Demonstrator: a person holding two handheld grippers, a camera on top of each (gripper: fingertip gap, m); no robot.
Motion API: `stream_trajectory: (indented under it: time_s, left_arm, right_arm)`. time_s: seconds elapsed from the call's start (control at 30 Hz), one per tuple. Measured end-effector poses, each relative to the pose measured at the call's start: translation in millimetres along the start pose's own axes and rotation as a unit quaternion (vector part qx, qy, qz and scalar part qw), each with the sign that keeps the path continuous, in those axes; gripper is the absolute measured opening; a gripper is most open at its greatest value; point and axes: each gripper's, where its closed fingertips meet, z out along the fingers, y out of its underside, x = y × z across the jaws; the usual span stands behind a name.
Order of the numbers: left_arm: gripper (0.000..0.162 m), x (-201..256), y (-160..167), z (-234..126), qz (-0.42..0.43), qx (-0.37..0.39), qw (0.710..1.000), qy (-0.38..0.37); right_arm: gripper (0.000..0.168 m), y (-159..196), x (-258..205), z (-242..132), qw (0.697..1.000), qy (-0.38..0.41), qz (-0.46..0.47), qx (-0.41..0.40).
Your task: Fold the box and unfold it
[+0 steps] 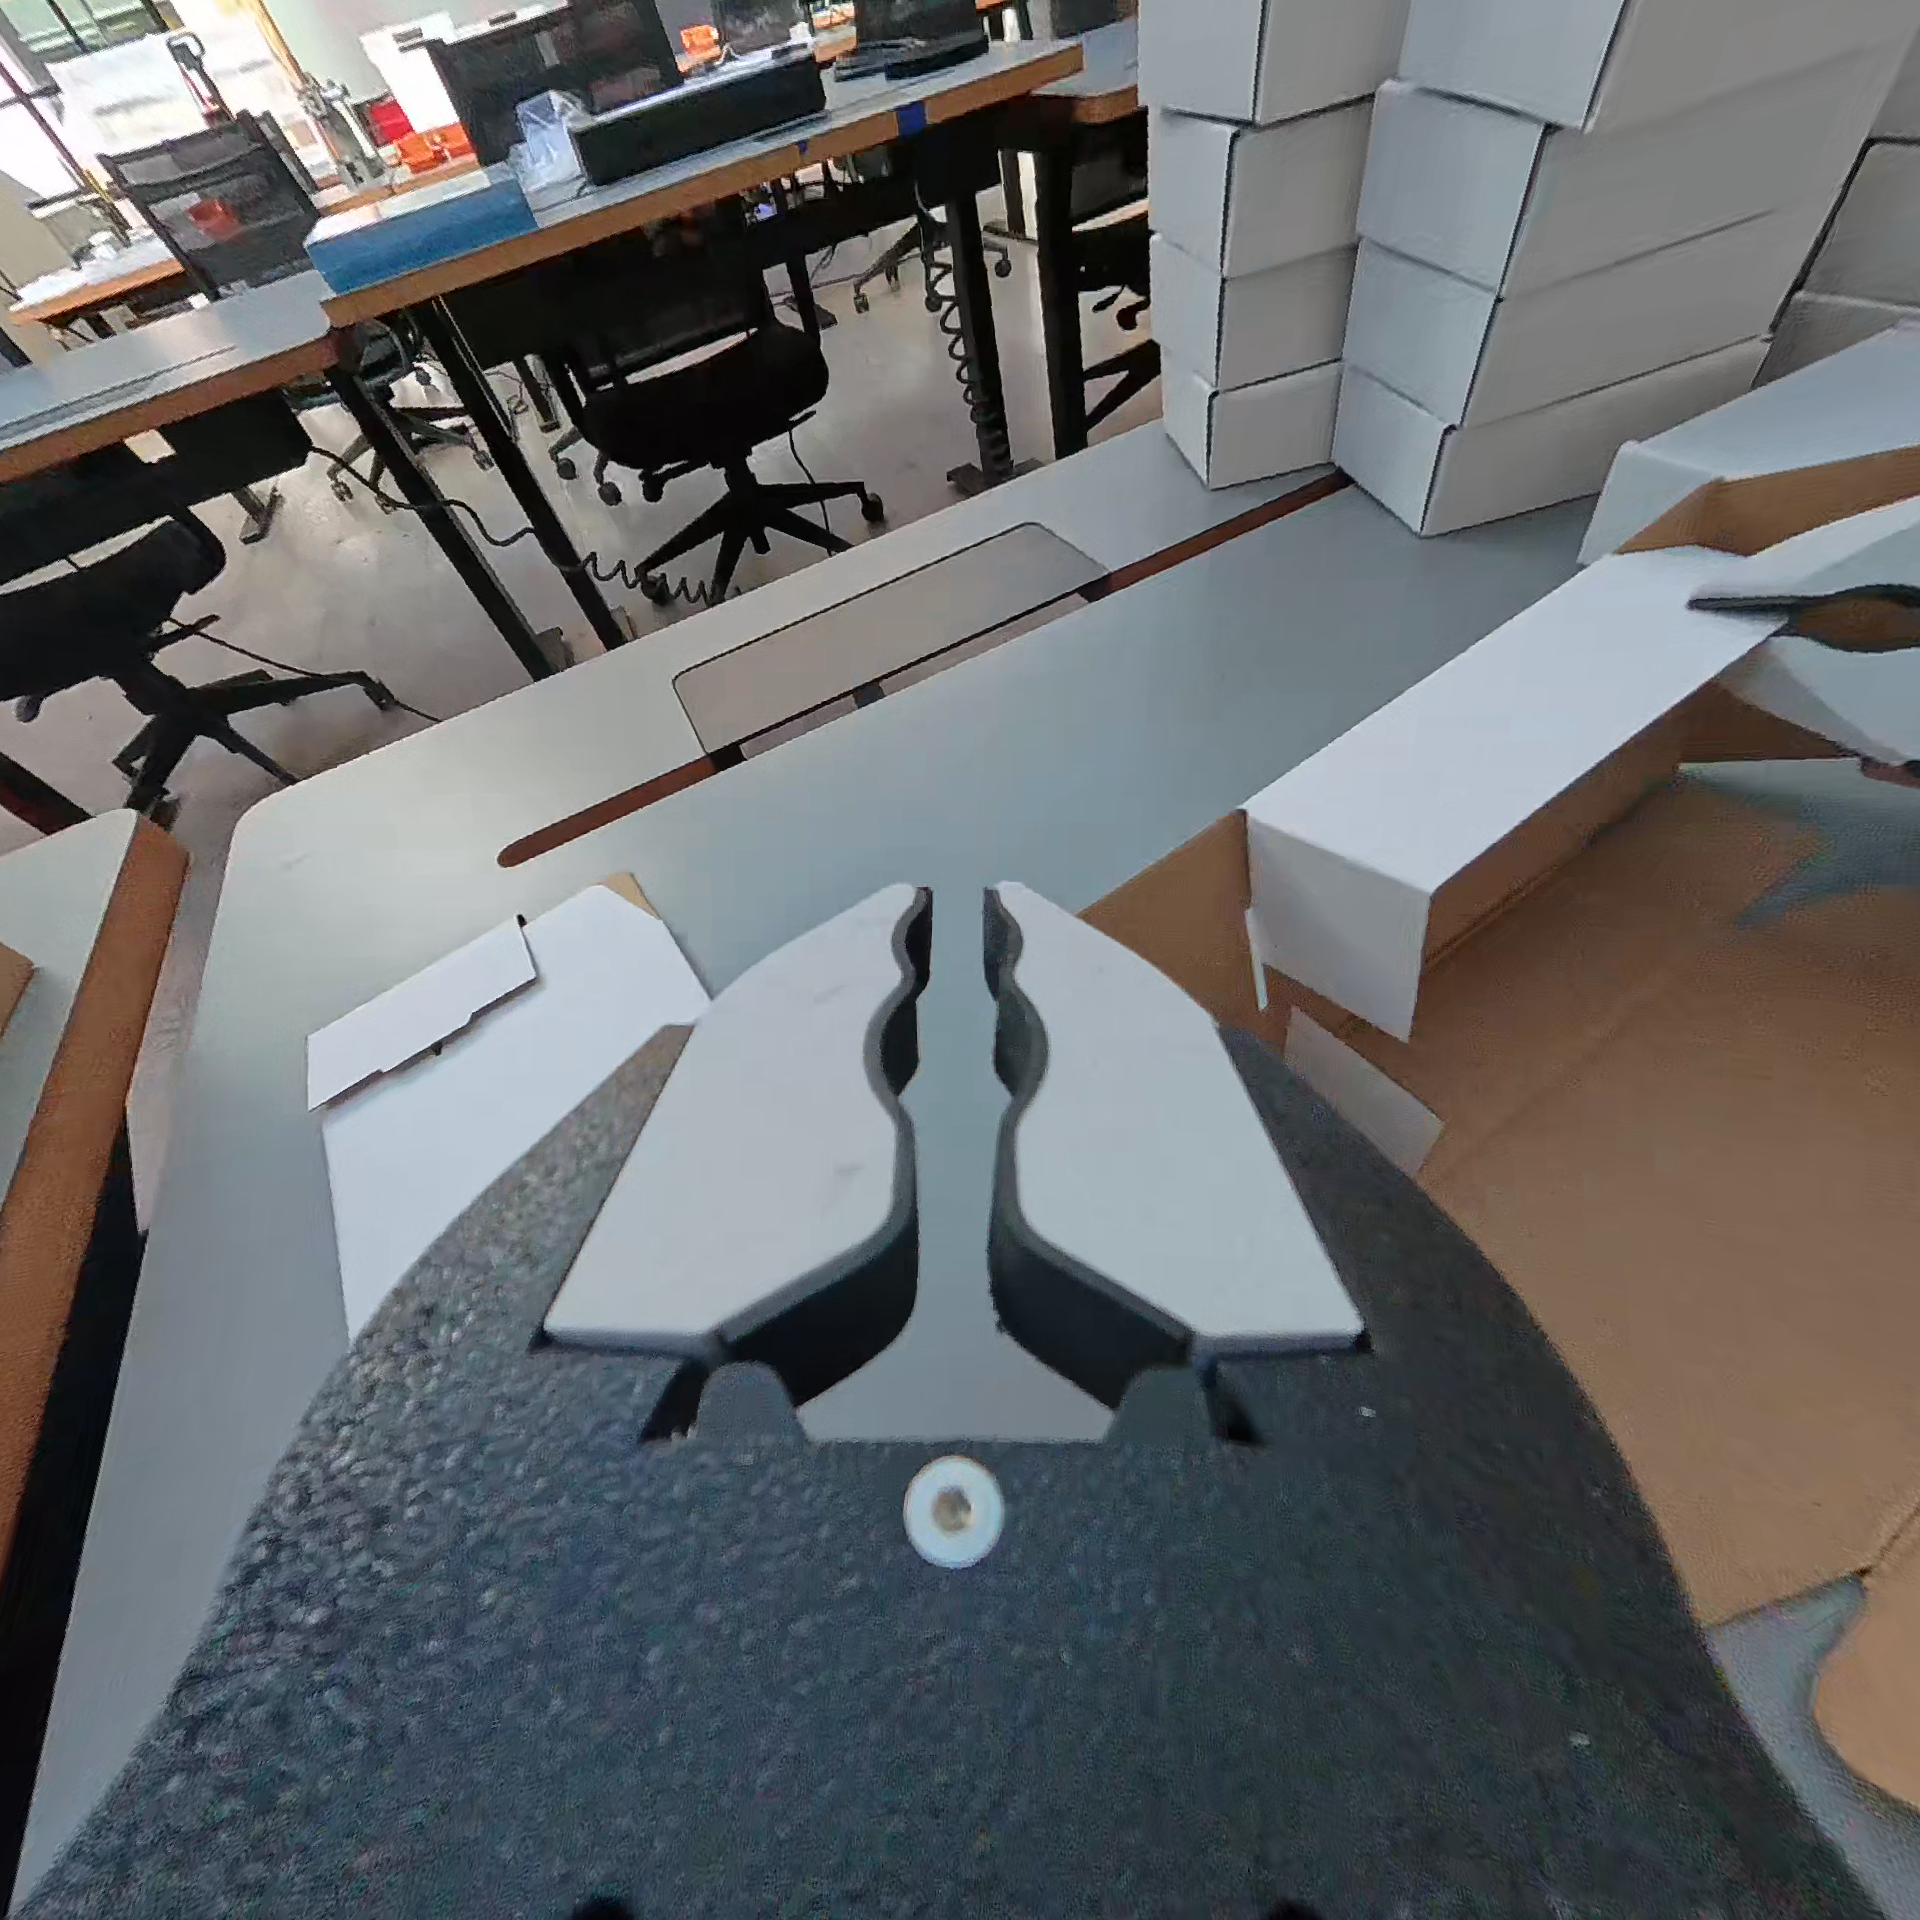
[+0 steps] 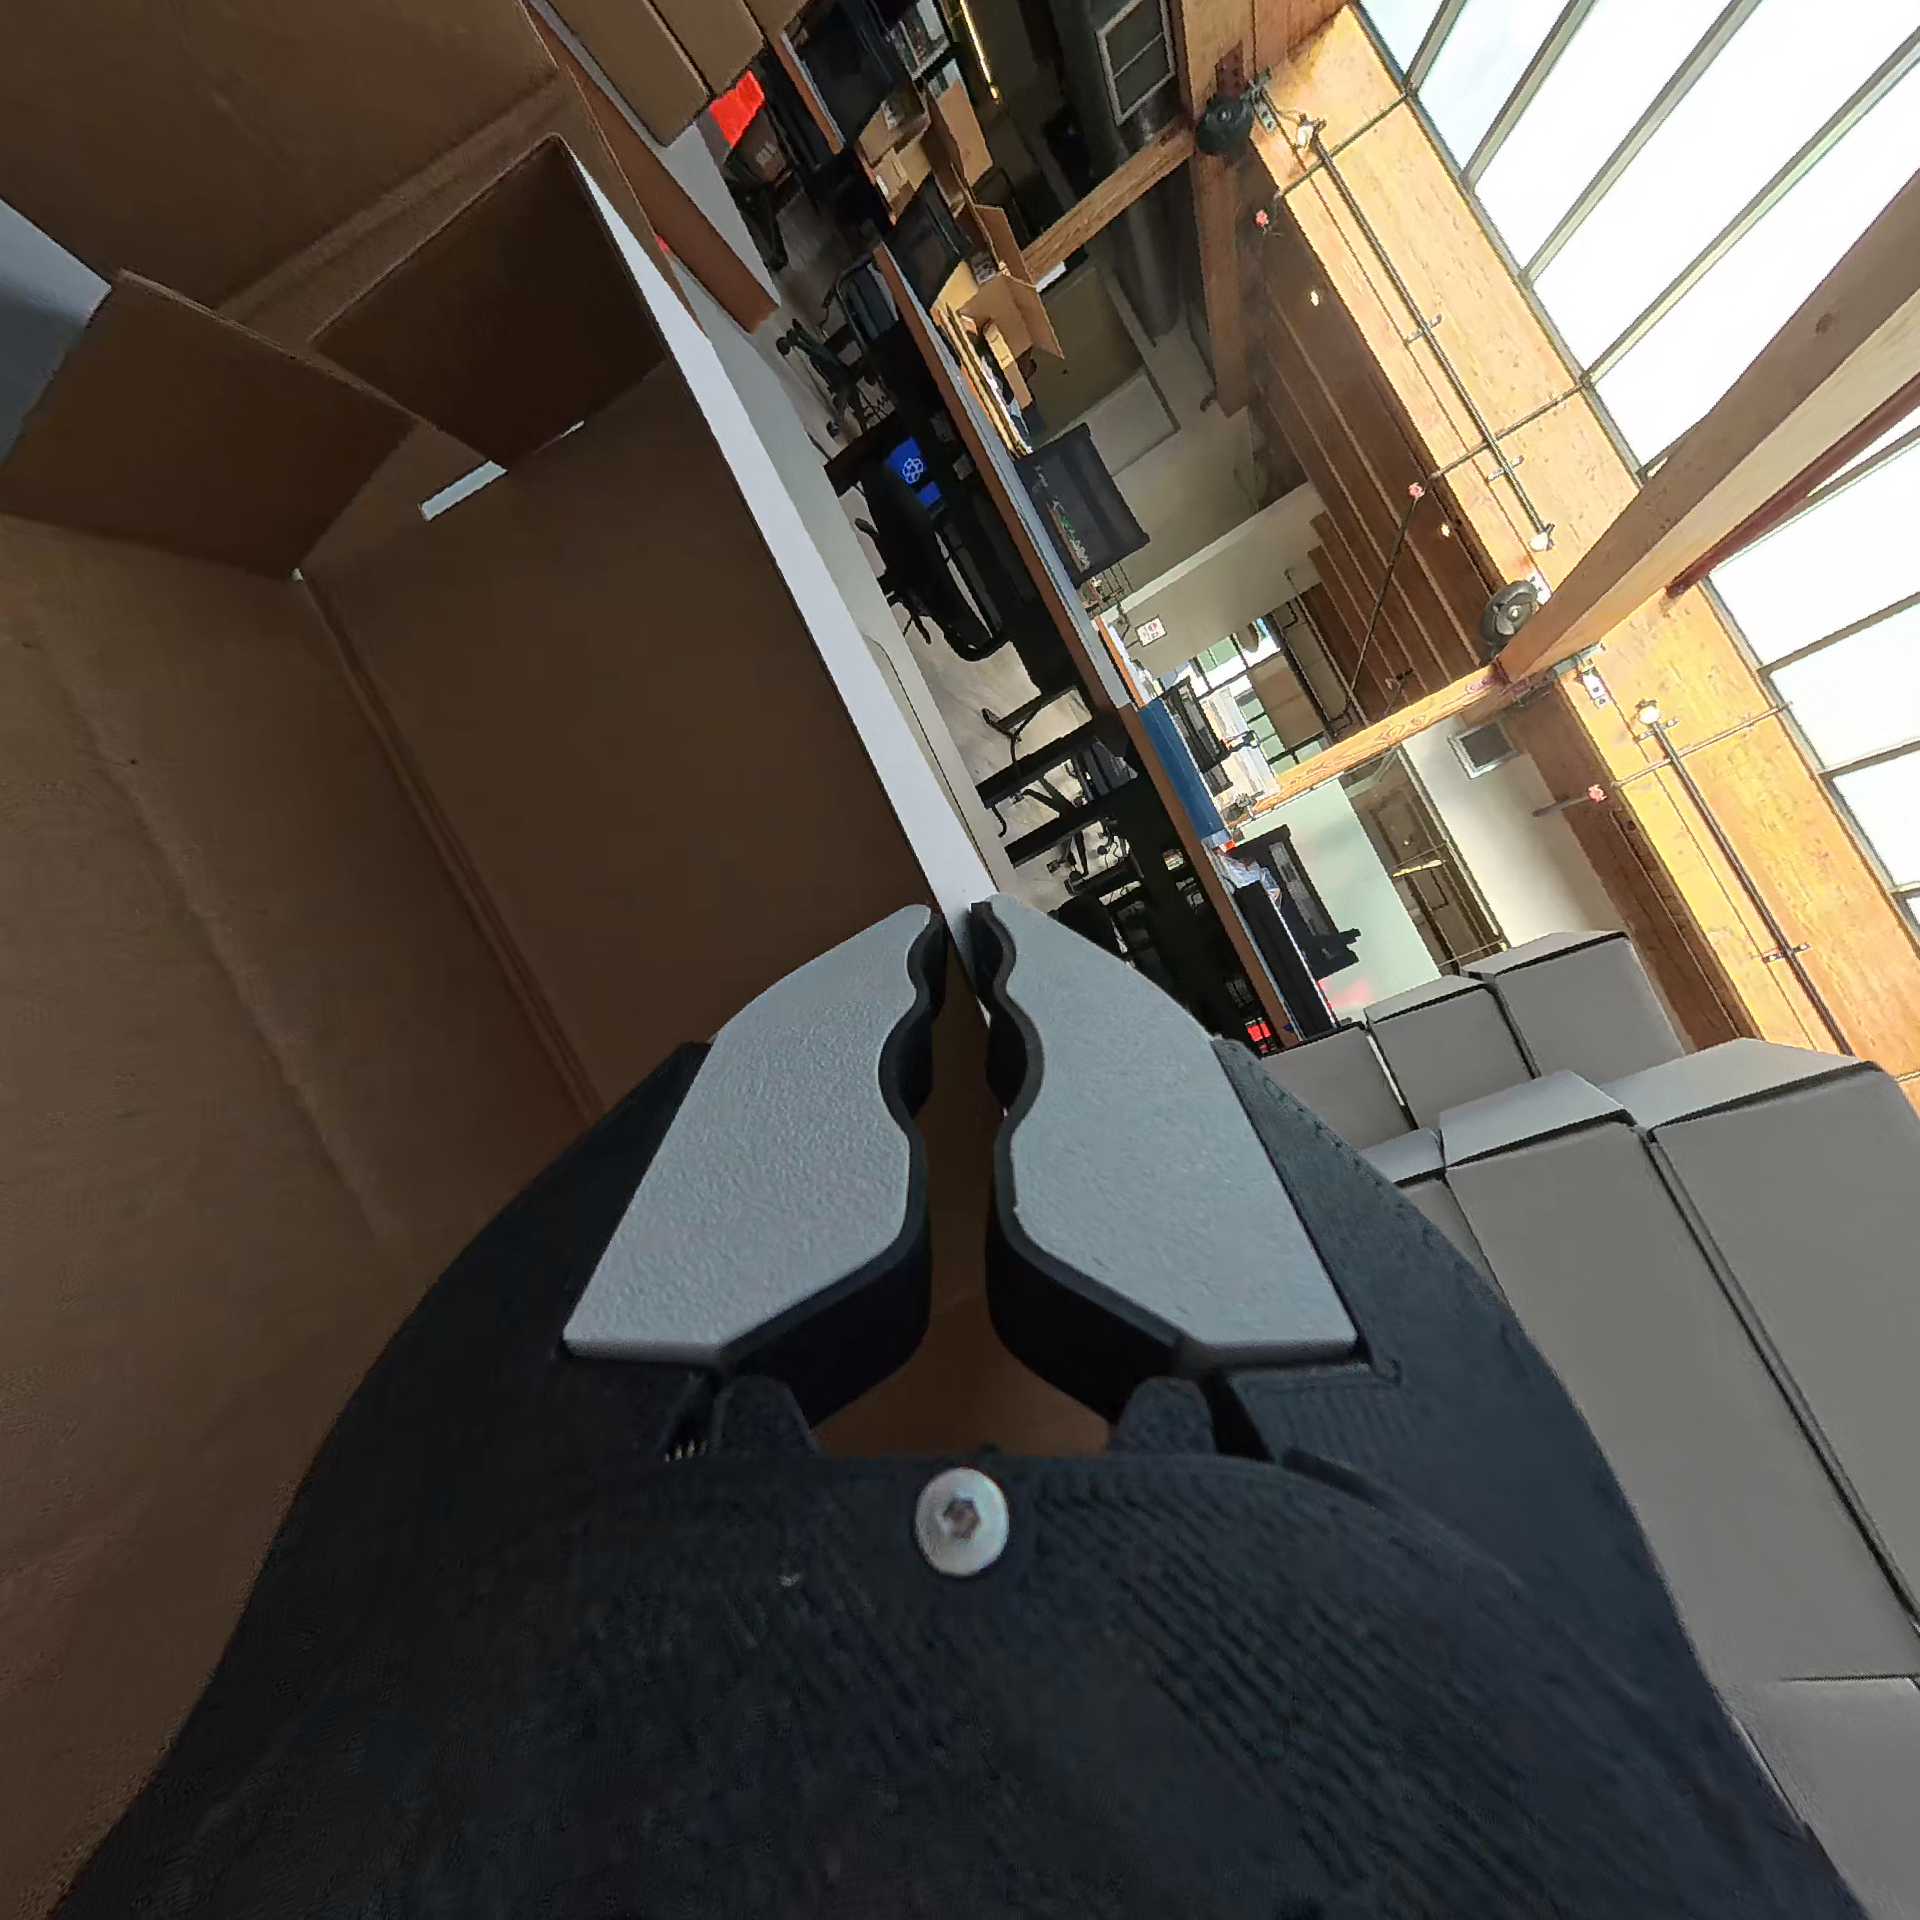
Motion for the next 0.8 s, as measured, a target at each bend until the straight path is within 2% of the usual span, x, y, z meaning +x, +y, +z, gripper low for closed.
stream_trajectory:
  time_s: [0.13,0.3,0.37,0.67,0.8]
  left_arm:
    - [0.01,-10.7,37.5,31.8,0.058,-0.059,0.996,0.039]
    - [0.01,17.4,52.5,51.3,0.053,-0.063,0.983,0.163]
    - [0.002,28.8,56.8,50.0,0.058,-0.062,0.977,0.196]
    - [0.0,47.0,52.6,33.7,0.04,-0.057,0.988,0.137]
    - [0.0,54.0,47.0,33.4,0.04,-0.051,0.992,0.111]
  right_arm:
    - [0.005,-1.7,-2.2,-7.1,0.999,-0.004,-0.036,0.002]
    - [0.005,-3.0,-3.5,-11.4,0.998,-0.003,-0.066,-0.013]
    - [0.004,-3.0,-4.0,-12.2,0.996,0.002,-0.082,-0.032]
    - [0.003,1.9,-2.9,-6.5,0.982,0.045,-0.133,-0.129]
    - [0.003,6.5,-0.7,1.5,0.979,0.043,-0.12,-0.16]
